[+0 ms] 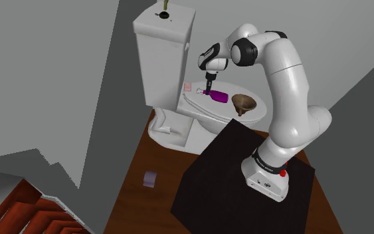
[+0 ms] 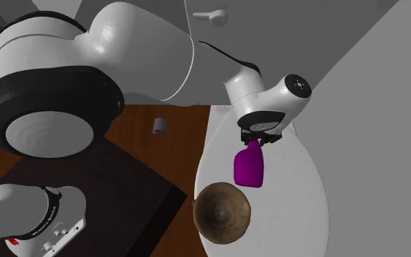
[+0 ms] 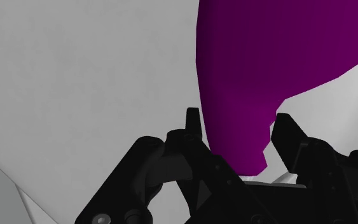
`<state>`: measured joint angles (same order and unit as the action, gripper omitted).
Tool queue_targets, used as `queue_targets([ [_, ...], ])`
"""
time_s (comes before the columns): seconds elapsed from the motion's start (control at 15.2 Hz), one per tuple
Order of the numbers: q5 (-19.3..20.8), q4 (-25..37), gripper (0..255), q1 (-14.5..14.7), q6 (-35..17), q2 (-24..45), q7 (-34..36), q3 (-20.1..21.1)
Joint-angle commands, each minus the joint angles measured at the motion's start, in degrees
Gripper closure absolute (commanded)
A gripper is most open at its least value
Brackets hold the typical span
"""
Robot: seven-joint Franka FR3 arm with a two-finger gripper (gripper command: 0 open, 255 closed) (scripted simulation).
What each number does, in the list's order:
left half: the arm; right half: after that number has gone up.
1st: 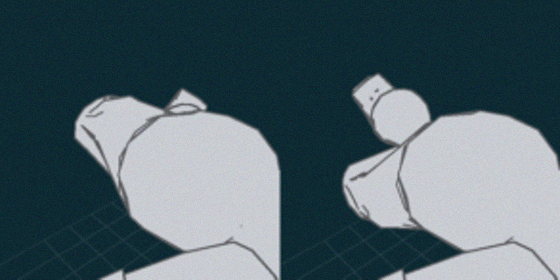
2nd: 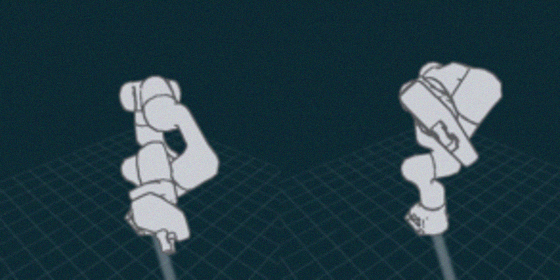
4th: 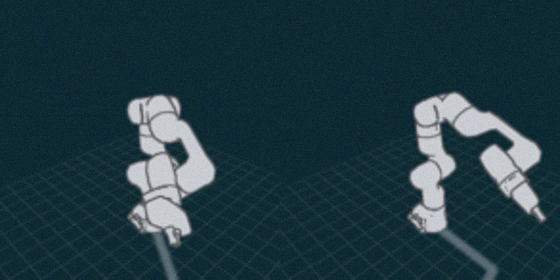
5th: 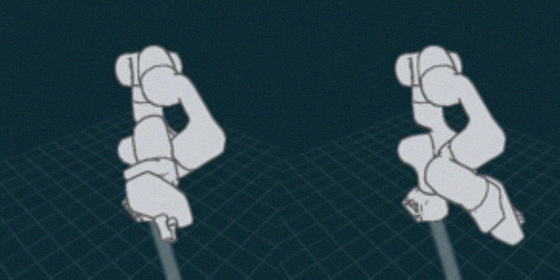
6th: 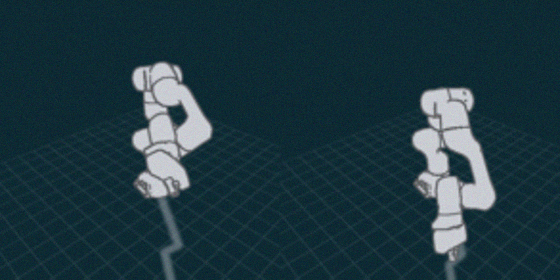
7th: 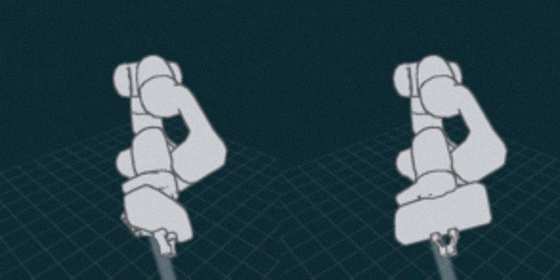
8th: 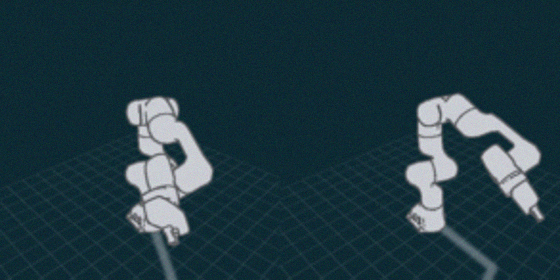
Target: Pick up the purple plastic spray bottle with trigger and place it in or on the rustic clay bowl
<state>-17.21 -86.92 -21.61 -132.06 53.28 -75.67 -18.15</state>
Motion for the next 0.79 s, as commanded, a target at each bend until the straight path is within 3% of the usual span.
queue_targets([
  [0.0,0.00,-0.01,255,0.00,0.00,0.01,0.00,0.00],
  [0.73,0.50,-0.99,255,0.46,1.45,-2.41,0.14,-0.59],
])
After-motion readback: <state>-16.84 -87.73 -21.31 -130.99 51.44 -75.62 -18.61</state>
